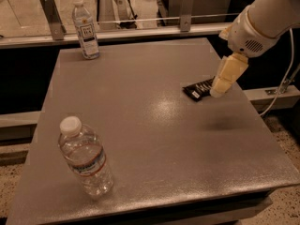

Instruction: Move rxbar chocolate near blue plastic bottle

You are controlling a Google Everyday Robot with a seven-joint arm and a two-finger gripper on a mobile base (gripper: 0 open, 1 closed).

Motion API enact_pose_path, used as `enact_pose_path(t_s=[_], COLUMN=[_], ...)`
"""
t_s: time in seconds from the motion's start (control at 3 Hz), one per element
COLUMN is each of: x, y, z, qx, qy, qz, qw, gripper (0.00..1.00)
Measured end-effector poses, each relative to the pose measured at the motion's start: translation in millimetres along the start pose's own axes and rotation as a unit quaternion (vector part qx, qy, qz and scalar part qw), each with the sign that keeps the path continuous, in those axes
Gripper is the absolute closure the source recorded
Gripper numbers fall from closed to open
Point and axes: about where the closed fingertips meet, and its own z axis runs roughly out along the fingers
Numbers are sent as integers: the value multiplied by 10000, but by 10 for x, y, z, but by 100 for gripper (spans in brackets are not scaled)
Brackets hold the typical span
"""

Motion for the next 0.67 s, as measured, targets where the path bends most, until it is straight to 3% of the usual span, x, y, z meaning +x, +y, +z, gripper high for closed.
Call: enact_pose_path(t_s=[0.67], x=[6], y=[-50], z=[512], qx=[-520], qy=[-212], qz=[362], qw=[9978], gripper=[0])
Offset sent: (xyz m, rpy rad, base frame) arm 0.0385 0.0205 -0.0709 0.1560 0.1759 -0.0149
